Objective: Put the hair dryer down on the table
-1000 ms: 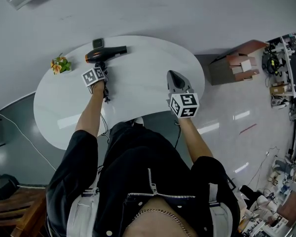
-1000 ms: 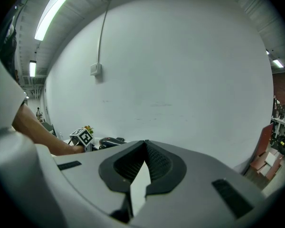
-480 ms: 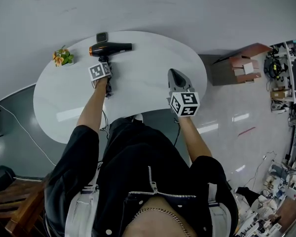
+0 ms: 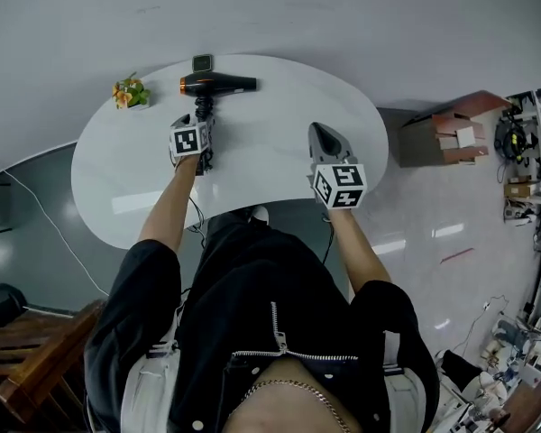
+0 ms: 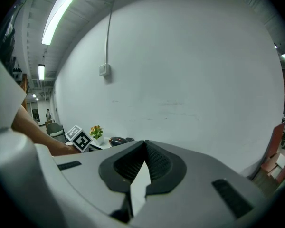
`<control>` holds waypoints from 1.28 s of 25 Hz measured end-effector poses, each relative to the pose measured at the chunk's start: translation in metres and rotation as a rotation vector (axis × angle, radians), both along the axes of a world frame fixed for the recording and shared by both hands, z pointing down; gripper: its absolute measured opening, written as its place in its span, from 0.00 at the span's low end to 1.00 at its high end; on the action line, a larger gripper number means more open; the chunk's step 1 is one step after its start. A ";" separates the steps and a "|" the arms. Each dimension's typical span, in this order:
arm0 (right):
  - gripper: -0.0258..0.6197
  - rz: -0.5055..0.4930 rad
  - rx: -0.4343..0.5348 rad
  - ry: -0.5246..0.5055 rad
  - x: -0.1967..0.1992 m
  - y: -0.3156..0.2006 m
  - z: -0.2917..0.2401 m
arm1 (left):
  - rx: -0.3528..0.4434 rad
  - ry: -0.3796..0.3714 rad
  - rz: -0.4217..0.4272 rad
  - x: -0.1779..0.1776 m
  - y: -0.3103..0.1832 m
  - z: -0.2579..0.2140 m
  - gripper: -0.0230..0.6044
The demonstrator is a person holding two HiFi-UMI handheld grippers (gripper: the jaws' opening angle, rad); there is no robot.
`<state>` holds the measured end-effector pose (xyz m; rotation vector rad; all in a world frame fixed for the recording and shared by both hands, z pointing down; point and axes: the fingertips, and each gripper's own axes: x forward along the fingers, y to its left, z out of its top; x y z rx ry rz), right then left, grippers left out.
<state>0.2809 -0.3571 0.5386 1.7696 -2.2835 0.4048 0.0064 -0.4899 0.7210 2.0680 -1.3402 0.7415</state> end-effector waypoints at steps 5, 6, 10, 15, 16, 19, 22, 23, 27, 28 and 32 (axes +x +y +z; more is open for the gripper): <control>0.05 -0.060 0.023 -0.015 -0.016 -0.006 -0.007 | 0.176 -0.066 0.084 -0.005 0.019 -0.044 0.16; 0.05 -0.072 0.026 -0.017 -0.020 -0.008 -0.008 | 0.196 -0.056 0.098 -0.005 0.024 -0.051 0.12; 0.04 -0.119 0.042 -0.020 -0.038 -0.015 -0.014 | 0.240 -0.050 0.142 -0.010 0.044 -0.072 0.07; 0.04 -0.177 0.071 -0.027 -0.058 -0.019 -0.022 | 0.282 -0.048 0.138 -0.016 0.064 -0.098 0.07; 0.04 -0.187 0.069 -0.033 -0.063 -0.020 -0.022 | 0.290 -0.049 0.137 -0.018 0.068 -0.103 0.07; 0.04 -0.218 0.074 -0.038 -0.077 -0.023 -0.023 | 0.326 -0.036 0.138 -0.021 0.076 -0.121 0.07; 0.04 -0.236 0.086 -0.040 -0.087 -0.025 -0.026 | 0.375 -0.004 0.143 -0.022 0.083 -0.144 0.07; 0.04 -0.241 0.092 -0.041 -0.090 -0.025 -0.028 | 0.394 0.006 0.145 -0.022 0.087 -0.152 0.07; 0.04 -0.254 0.119 -0.052 -0.095 -0.021 -0.037 | 0.460 0.035 0.156 -0.022 0.103 -0.182 0.07; 0.04 -0.256 0.126 -0.056 -0.095 -0.020 -0.039 | 0.473 0.041 0.160 -0.022 0.107 -0.189 0.07; 0.04 -0.257 0.167 -0.065 -0.094 -0.014 -0.048 | 0.515 0.074 0.159 -0.026 0.120 -0.213 0.07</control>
